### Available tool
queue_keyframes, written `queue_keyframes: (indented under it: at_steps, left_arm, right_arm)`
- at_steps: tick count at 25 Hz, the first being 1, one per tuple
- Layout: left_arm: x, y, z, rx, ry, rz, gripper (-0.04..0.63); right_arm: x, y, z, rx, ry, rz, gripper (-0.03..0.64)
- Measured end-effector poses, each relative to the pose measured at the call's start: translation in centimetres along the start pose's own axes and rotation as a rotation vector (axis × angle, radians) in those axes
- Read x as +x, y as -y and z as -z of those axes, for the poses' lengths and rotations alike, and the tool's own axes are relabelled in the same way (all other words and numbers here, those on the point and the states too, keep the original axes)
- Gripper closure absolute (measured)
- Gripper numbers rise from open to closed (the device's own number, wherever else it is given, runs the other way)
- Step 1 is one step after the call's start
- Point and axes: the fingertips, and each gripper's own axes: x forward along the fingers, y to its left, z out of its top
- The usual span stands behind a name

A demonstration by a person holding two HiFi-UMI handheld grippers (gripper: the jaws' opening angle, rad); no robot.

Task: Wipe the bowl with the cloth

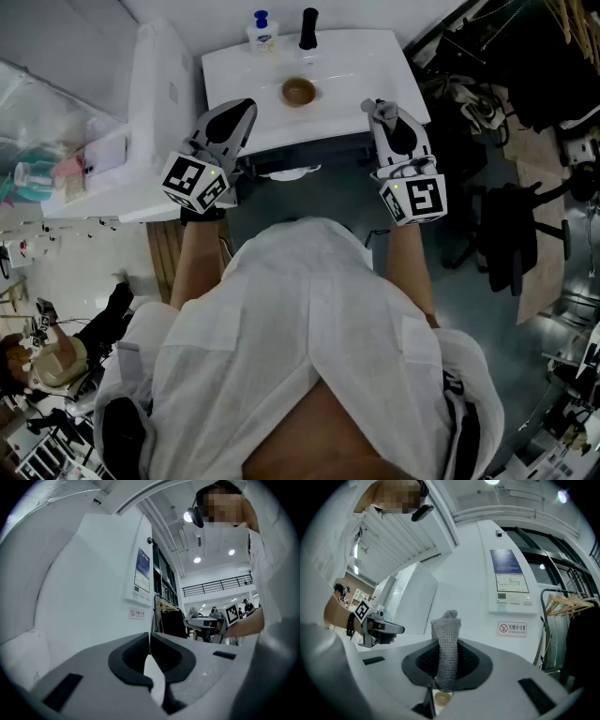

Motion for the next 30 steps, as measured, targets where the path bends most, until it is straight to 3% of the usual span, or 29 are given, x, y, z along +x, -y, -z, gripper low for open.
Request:
queue_keyframes:
  at_steps: [17, 24, 30]
  left_arm:
    - [-0.2, -0.4, 0.8, 0.015, -0.035, 0.016, 0.578]
    - [0.1, -1.4, 1.7, -0.059, -0.007, 0.053, 0.577]
    - [2.8, -2.1, 3.1, -0.072, -0.048, 0.061, 0.577]
  right_arm:
    - [1.3, -1.3, 0.3, 0.015, -0.009, -0.031, 0.551]
    - [2.5, -2.1, 1.6, 0.021, -0.059, -0.050, 0.546]
    - [3.7, -0.7, 4.3, 0.044, -0.130, -0.055, 0.545]
